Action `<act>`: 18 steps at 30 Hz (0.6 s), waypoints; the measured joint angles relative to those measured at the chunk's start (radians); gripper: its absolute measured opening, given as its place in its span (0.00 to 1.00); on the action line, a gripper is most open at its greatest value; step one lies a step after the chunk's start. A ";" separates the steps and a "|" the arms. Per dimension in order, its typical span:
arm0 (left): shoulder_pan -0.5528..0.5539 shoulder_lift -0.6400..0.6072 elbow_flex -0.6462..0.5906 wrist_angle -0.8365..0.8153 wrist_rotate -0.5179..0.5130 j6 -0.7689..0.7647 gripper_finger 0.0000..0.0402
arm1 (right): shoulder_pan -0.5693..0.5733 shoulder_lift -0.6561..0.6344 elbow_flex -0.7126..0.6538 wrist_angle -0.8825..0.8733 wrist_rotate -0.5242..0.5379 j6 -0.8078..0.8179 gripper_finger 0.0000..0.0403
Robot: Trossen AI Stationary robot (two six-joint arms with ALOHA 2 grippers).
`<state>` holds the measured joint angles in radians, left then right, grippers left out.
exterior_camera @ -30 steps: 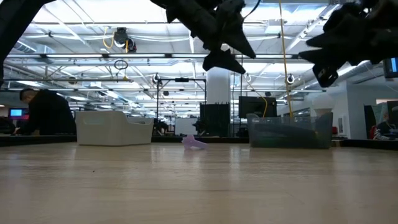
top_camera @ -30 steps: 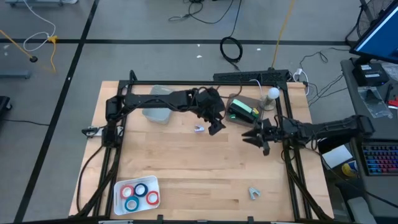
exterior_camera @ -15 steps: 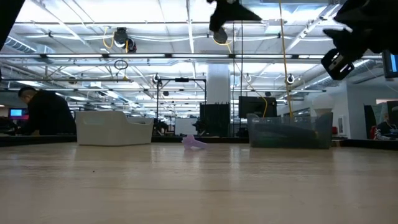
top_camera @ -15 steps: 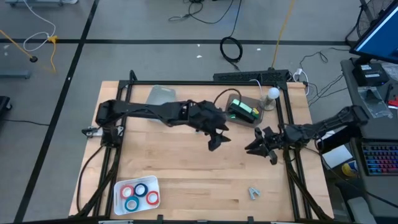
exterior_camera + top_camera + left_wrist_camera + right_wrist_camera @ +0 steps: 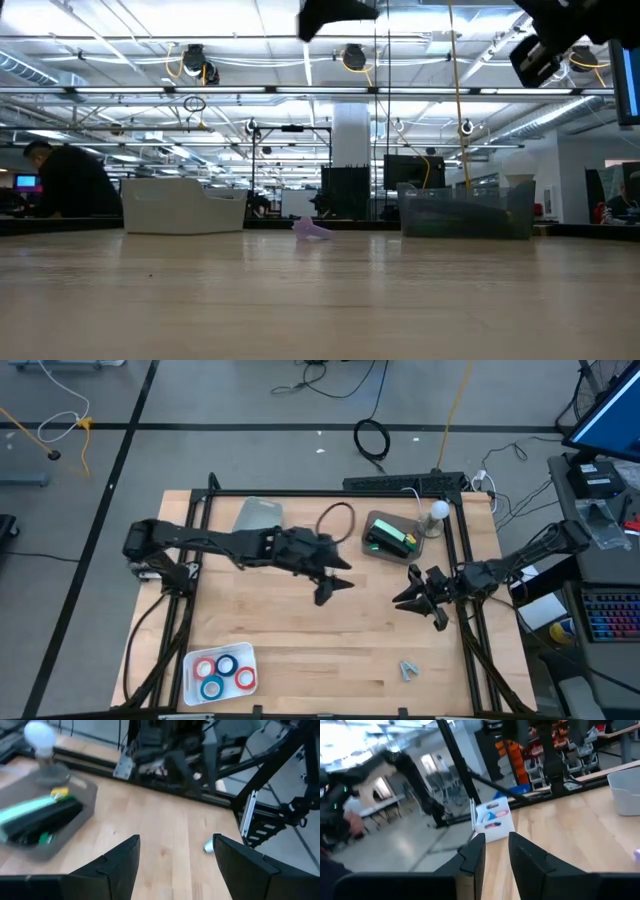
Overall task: Pick and place Stapler, Stapler remover, tape
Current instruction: Put the light blue staple remover into the gray bin
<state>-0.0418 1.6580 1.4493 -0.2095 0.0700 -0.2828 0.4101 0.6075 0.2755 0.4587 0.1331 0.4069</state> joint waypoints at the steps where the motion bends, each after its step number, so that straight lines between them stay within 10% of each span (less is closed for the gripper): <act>1: 0.000 -0.031 -0.042 0.004 -0.001 -0.009 0.64 | 0.005 0.019 0.024 -0.023 0.002 -0.013 0.19; 18: -0.142 -0.522 -0.608 0.106 -0.307 -0.082 0.64 | 0.133 0.385 0.410 -0.627 -0.009 0.344 0.19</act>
<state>-0.1840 1.1357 0.8415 -0.1030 -0.2367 -0.3649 0.5426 0.9924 0.6851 -0.1684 0.1246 0.7505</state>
